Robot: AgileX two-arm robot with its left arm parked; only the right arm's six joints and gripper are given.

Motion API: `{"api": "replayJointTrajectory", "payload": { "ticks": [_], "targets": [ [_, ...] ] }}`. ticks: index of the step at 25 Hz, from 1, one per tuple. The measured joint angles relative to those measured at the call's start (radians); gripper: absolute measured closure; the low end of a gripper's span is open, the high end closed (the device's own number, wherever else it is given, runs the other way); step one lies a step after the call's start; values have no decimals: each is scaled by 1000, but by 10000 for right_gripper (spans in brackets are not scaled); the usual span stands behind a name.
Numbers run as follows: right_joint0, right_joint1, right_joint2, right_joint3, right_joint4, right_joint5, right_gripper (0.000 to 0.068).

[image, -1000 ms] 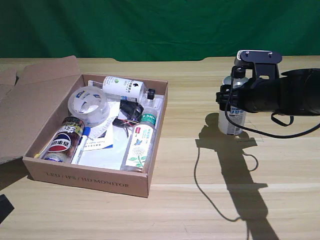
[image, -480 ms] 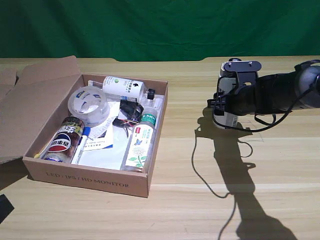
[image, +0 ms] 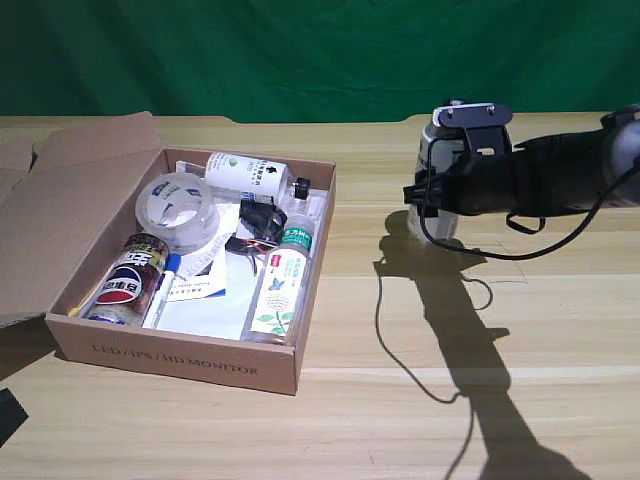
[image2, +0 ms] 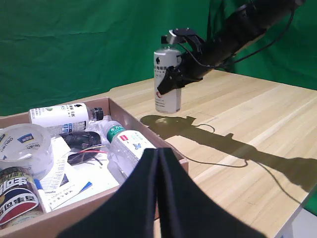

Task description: Place the white bottle into the box.

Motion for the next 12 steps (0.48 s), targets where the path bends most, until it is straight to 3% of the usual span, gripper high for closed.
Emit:
{"api": "replayJointTrajectory", "payload": {
  "ticks": [5,9,12],
  "targets": [
    [81,-152,0,-18,149,0,169],
    [214,-237,0,-30,324,0,169],
    [312,-219,0,-37,381,1,169]
  ]
}}
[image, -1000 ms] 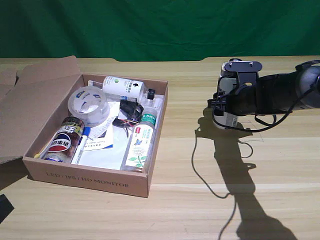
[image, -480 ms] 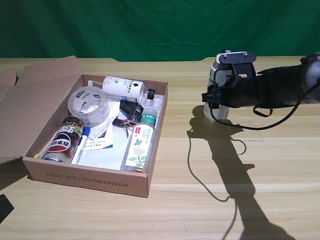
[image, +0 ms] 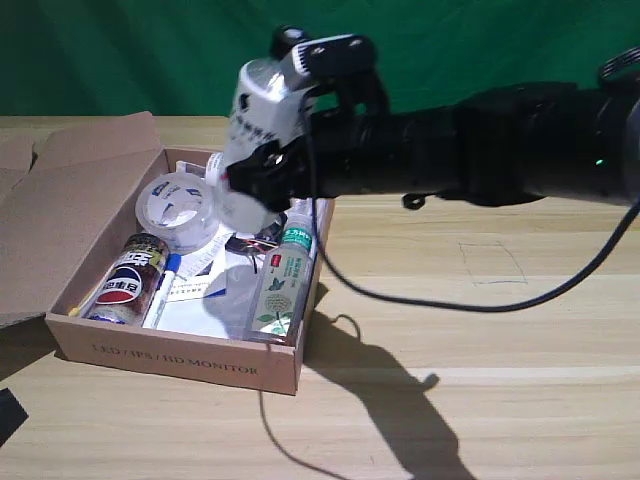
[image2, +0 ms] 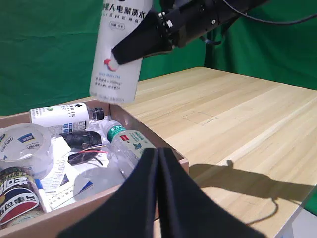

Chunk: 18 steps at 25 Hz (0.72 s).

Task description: Place the white bottle into the box.

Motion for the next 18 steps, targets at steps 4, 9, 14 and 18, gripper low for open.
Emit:
{"api": "replayJointTrajectory", "payload": {
  "ticks": [4,9,14,18],
  "targets": [
    [77,118,-11,5,12,11,169],
    [81,242,-50,5,48,53,169],
    [82,247,-76,11,107,55,143],
    [83,247,-78,23,116,55,12]
  ]
}}
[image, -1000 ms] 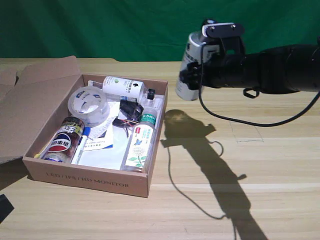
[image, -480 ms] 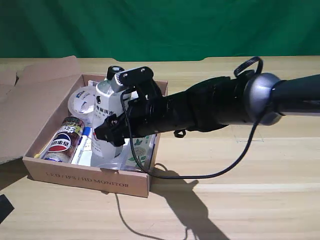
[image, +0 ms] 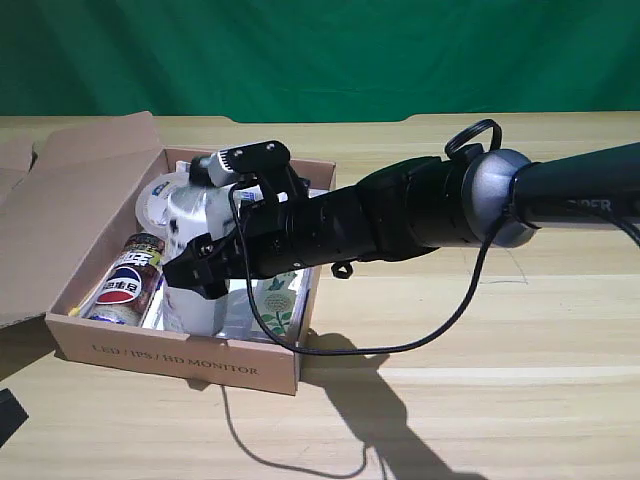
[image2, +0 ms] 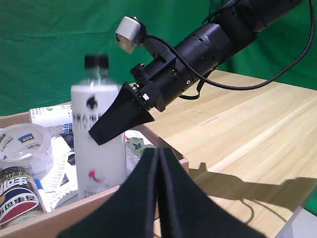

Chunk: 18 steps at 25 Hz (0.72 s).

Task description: Place the white bottle into the box.

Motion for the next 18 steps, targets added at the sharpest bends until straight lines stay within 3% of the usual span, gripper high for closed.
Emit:
{"api": "replayJointTrajectory", "payload": {
  "ticks": [6,9,13,16,18],
  "targets": [
    [-10,-32,0,0,0,2,8],
    [-48,-119,0,-9,-24,13,82],
    [-150,-269,0,-73,-56,24,287],
    [-270,-421,0,-159,-60,54,523],
    [-354,-512,19,-208,-76,67,631]
  ]
}}
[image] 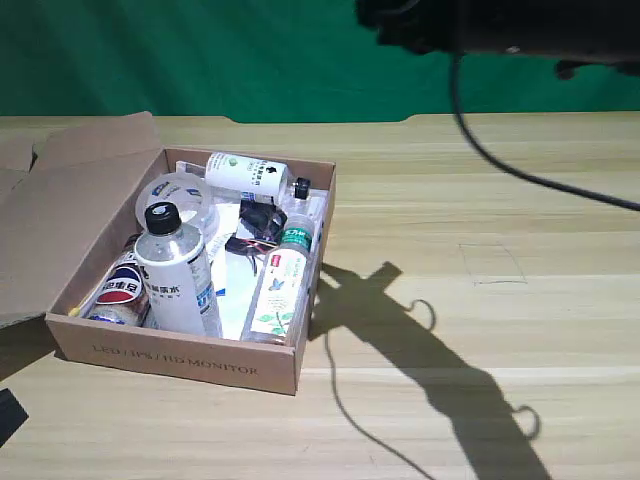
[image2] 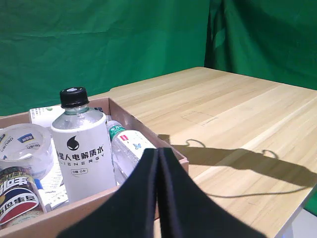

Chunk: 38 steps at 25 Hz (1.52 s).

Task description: Place the white bottle into the box.

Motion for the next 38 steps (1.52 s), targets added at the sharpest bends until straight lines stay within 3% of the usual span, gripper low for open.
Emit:
{"api": "replayJointTrajectory", "payload": {
  "ticks": [3,10,17,23,31,38],
  "targets": [
    [-95,-127,72,-27,-81,4,673],
    [-267,-459,350,-54,-256,-34,680],
    [-314,-786,603,-56,-445,-53,680],
    [-314,-974,768,19,-458,-92,680],
    [-314,-1019,908,147,-438,-190,680],
    [-314,-1020,959,168,-438,-199,680]
  ]
}}
